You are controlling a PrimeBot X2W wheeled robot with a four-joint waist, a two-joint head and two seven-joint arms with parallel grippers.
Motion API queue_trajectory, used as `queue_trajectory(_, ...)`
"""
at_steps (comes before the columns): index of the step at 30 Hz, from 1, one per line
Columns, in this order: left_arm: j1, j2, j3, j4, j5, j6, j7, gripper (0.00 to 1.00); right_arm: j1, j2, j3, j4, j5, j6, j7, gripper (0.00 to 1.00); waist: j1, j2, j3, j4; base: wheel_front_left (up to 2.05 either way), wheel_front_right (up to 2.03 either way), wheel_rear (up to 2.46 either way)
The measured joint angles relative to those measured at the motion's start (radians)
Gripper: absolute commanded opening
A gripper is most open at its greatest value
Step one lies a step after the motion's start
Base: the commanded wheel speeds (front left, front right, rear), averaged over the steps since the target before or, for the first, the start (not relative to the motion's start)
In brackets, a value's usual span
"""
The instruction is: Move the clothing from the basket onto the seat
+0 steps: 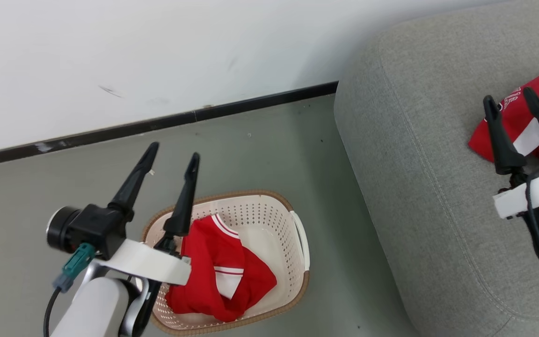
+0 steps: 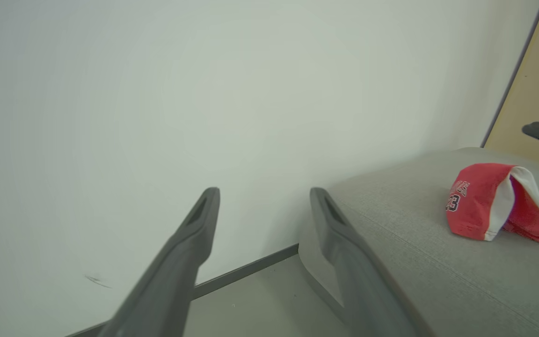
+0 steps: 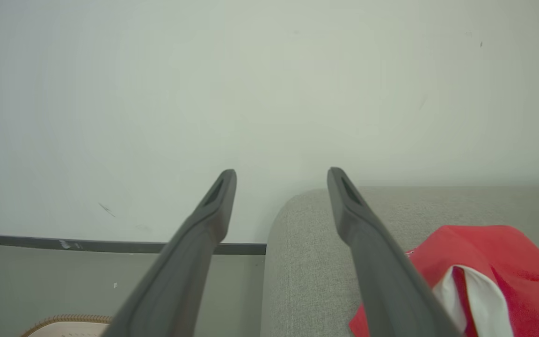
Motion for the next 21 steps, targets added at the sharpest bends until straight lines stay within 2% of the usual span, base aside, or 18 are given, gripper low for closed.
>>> queue_trajectory(4, 0.041, 0.025, 0.042, 0.023, 0.002, 0.035, -0.008, 1.0, 0.001, 0.043, 0.012, -0.024, -0.021, 0.0, 0.0, 1.0, 0.0, 0.0, -0.027, 0.012, 0.0, 0.0, 0.0)
queue_trajectory(14, 0.126, 0.033, 0.109, 0.062, 0.001, 0.098, -0.027, 1.0, 0.05, 0.103, 0.069, -0.033, -0.108, 0.0, 0.0, 1.0, 0.0, 0.0, -0.087, 0.047, 0.0, 0.0, 0.0)
queue_trajectory(21, 0.195, 0.046, 0.129, 0.091, 0.006, 0.127, -0.034, 1.0, 0.119, 0.146, 0.081, -0.028, -0.129, 0.0, 0.0, 1.0, 0.0, 0.0, -0.132, 0.077, 0.0, 0.0, 0.0)
